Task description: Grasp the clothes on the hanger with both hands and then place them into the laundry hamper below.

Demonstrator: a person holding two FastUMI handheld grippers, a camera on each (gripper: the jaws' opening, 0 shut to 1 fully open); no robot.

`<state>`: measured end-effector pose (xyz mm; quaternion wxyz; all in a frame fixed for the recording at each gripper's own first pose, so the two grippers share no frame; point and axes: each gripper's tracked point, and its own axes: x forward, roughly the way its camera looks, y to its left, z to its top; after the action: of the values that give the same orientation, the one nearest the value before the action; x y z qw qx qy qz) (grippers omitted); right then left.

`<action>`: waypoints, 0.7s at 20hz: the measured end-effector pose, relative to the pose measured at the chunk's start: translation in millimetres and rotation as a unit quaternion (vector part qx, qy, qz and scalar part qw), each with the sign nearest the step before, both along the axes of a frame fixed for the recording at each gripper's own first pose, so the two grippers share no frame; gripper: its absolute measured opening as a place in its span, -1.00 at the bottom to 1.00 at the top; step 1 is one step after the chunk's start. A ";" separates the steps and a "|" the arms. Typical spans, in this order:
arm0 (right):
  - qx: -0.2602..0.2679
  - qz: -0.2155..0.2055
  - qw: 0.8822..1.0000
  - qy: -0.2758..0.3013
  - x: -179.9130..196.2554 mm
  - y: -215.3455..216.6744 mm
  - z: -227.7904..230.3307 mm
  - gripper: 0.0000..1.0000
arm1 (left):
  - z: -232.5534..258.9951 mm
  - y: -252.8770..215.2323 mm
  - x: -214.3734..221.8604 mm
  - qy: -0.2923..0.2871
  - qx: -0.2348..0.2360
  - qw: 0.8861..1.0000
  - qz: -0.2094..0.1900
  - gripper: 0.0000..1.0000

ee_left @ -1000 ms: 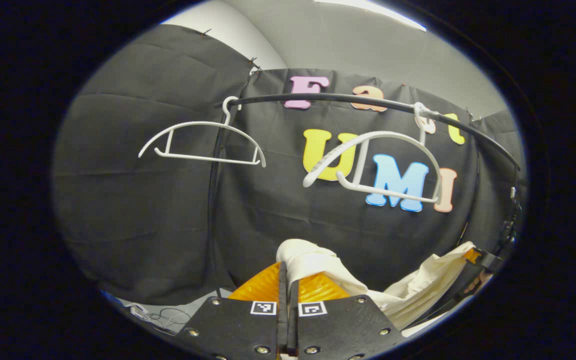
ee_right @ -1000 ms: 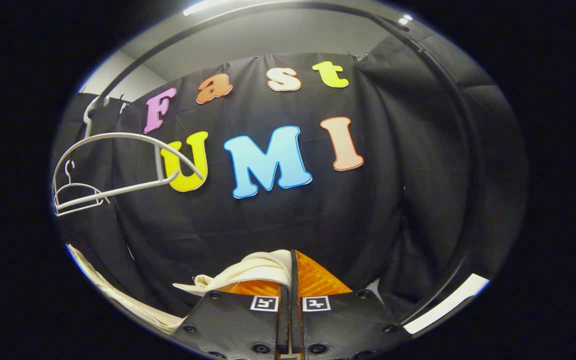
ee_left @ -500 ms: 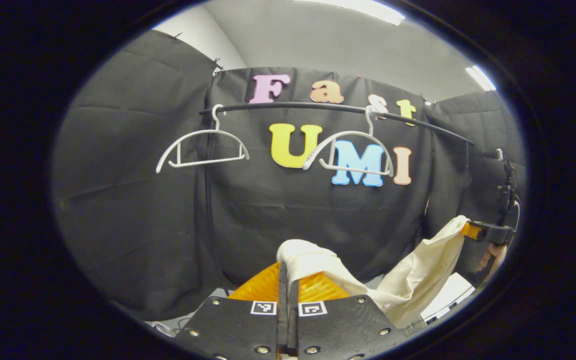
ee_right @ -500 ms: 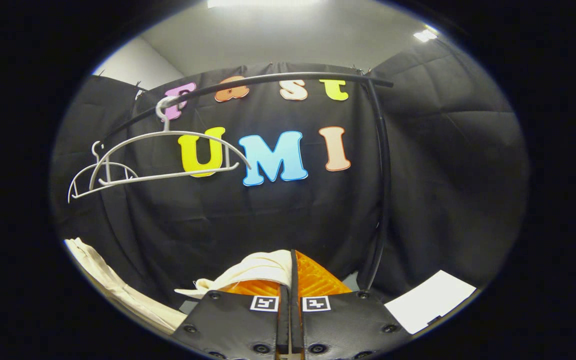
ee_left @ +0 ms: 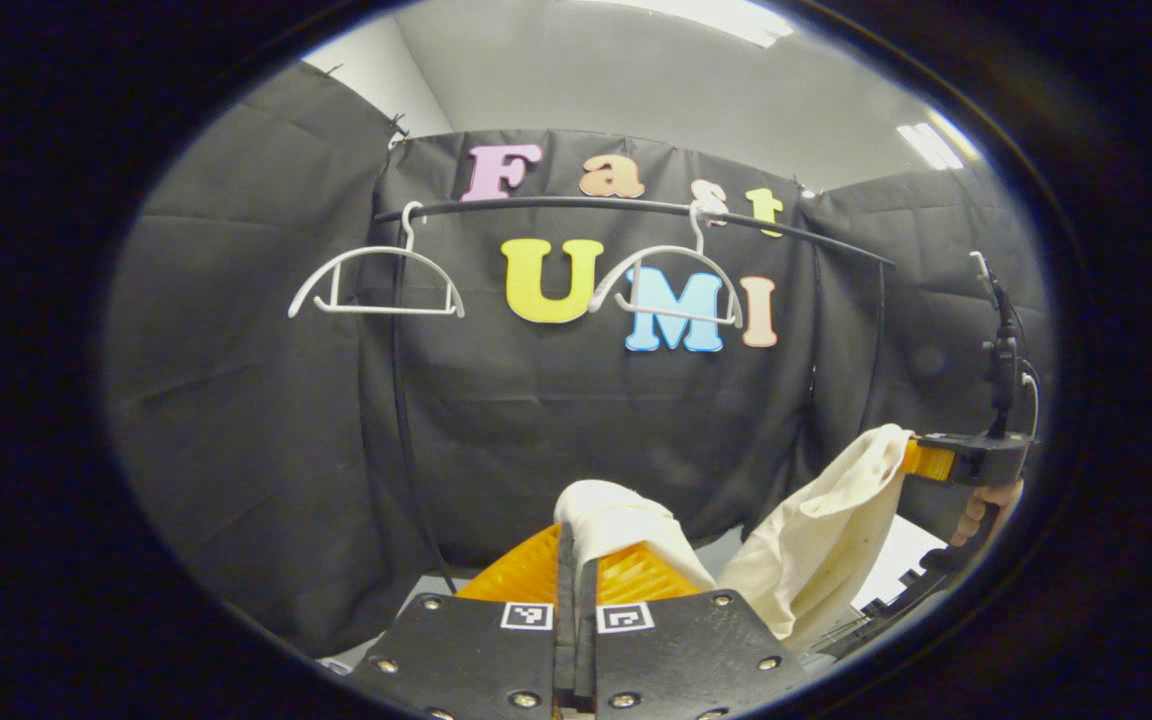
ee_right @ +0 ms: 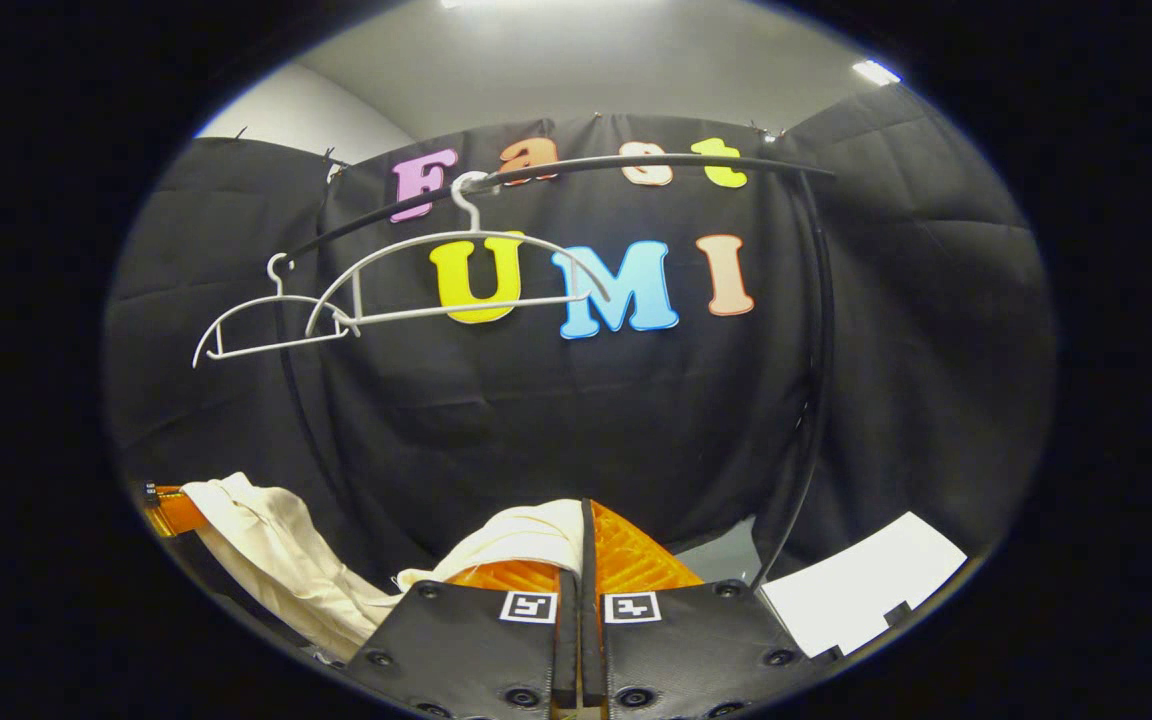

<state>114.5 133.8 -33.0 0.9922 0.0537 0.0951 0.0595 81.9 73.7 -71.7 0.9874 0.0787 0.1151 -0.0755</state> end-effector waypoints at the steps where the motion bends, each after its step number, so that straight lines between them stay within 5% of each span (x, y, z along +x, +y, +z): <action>1: -0.002 0.009 1.000 0.006 -1.5 8.4 -5.8 -1.00 | -5.7 1.9 -0.5 0.005 0.001 1.000 0.000 -1.00; 14: -0.011 0.063 0.990 0.127 -1.0 93.5 -121.2 -0.94 | -164.9 54.2 -6.8 0.142 0.002 0.990 0.024 -0.98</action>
<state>113.5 227.3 -154.2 0.9669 0.0442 0.2243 0.1137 75.1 127.9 -236.6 0.9622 0.0667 0.2565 -0.0624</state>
